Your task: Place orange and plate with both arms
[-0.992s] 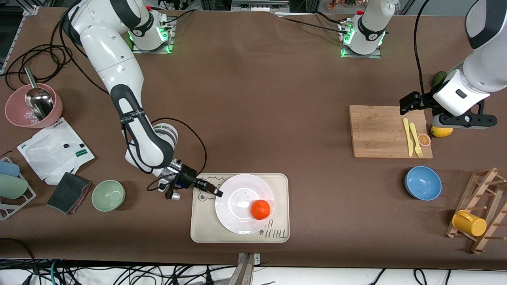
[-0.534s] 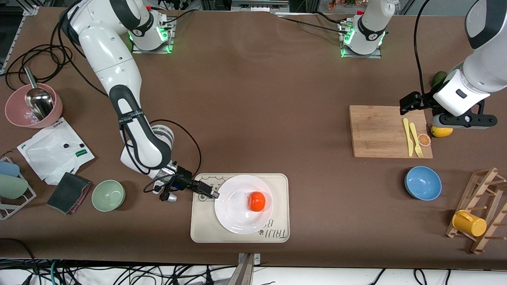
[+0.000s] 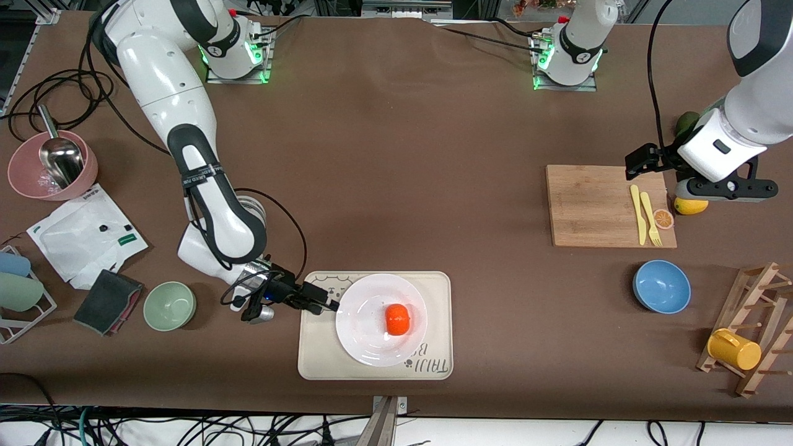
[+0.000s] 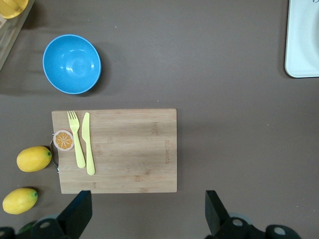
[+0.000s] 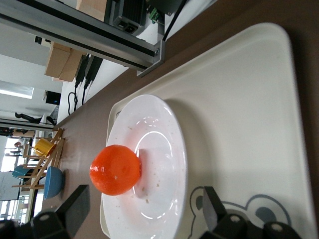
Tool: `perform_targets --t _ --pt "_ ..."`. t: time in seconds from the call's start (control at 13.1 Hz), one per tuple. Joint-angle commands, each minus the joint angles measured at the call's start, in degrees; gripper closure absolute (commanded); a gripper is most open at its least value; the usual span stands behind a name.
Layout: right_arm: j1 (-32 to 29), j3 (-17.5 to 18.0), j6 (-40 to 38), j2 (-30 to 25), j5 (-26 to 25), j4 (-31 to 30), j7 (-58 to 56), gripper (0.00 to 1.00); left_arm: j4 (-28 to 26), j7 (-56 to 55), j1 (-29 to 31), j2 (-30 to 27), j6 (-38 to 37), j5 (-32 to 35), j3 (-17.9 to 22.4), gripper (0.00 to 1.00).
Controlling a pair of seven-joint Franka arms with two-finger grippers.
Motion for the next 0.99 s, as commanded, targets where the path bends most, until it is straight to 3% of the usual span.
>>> perform_targets --t 0.0,0.46,0.61,0.92 --pt "-0.2 -0.3 -0.4 -3.5 -4.3 -2.4 0.2 0.0 1.8 0.0 0.2 0.7 -1.1 -1.1 0.1 0.0" --pt "0.0 -2.1 -3.4 -16.0 -22.9 -16.0 10.9 0.0 1.8 0.1 0.3 0.7 -1.1 -1.1 0.1 0.0" --pt "0.0 -5.1 -10.9 -20.1 -30.9 -18.2 14.1 0.0 1.8 0.0 0.2 0.7 -1.1 -1.1 0.1 0.0" --pt "0.0 -11.3 -32.1 -24.4 -45.4 -16.6 18.3 0.0 1.8 0.0 0.2 0.7 -1.1 -1.1 0.1 0.0"
